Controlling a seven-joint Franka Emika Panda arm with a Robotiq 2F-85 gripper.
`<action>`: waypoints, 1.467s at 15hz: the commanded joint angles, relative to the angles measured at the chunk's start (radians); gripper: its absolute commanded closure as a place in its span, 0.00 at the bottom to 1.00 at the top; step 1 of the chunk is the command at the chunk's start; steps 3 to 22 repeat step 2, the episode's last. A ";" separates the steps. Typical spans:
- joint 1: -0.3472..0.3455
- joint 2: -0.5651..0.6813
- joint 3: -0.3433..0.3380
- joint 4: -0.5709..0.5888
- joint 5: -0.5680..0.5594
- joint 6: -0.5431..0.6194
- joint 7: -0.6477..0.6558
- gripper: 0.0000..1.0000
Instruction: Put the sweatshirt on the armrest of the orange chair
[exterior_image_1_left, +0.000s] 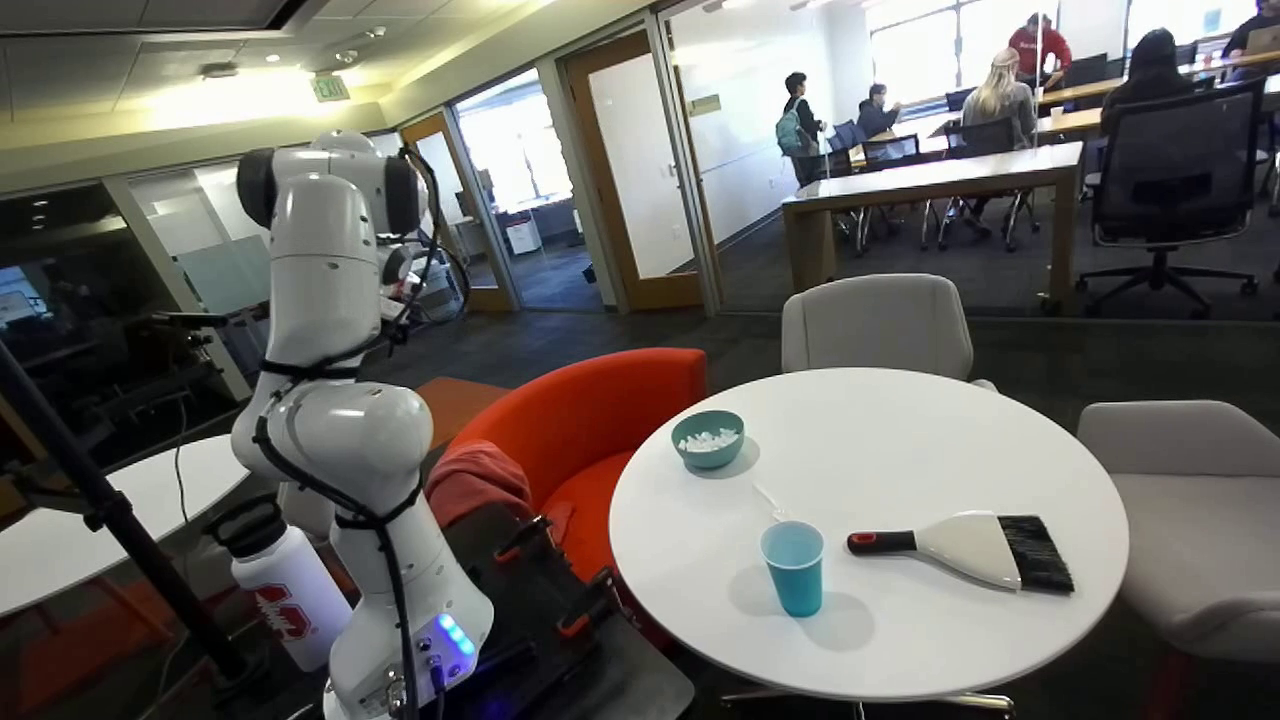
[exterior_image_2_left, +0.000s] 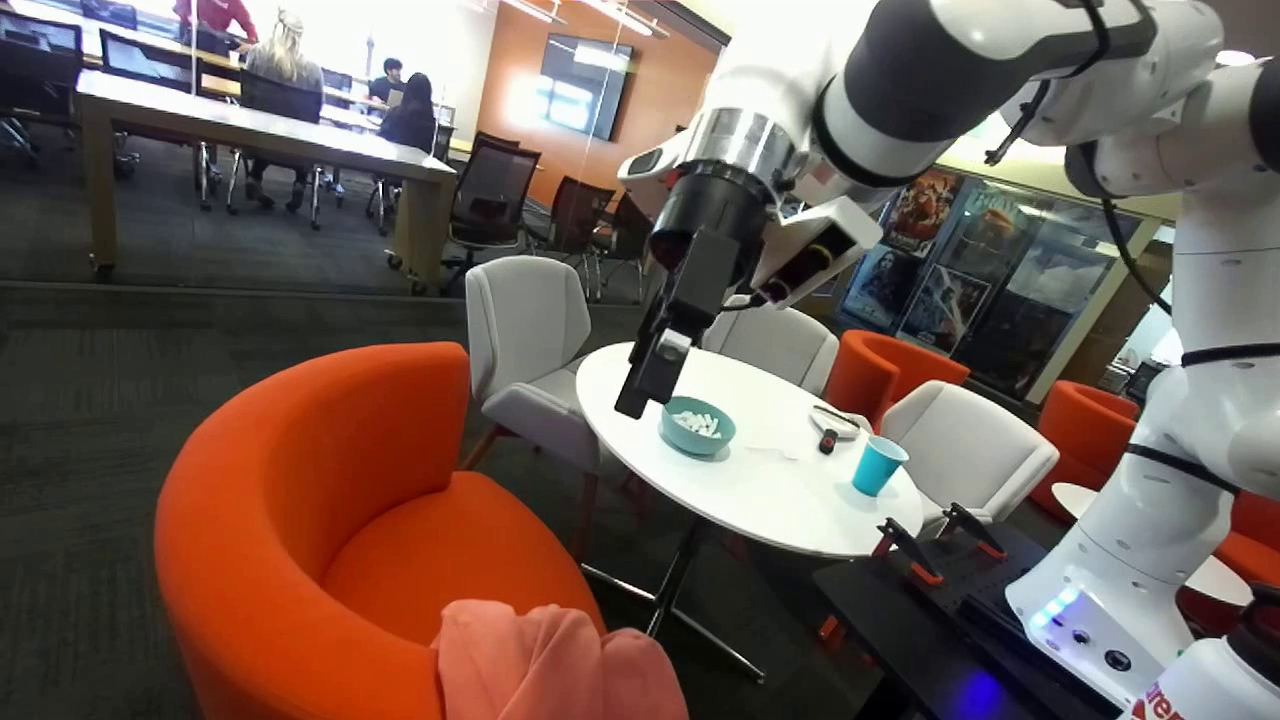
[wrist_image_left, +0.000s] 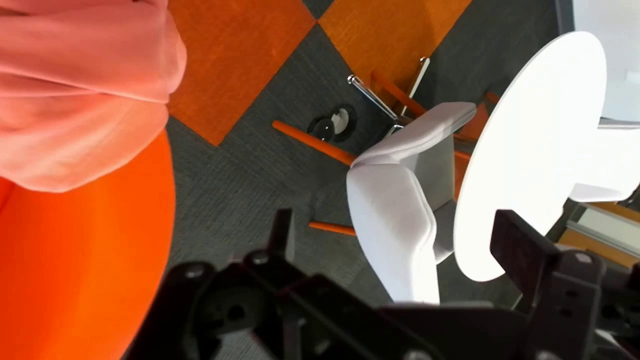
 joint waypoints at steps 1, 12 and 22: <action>-0.037 -0.213 -0.006 -0.165 0.043 0.002 0.112 0.00; -0.039 -0.242 -0.009 -0.185 0.046 0.000 0.137 0.00; -0.039 -0.242 -0.009 -0.185 0.046 0.000 0.137 0.00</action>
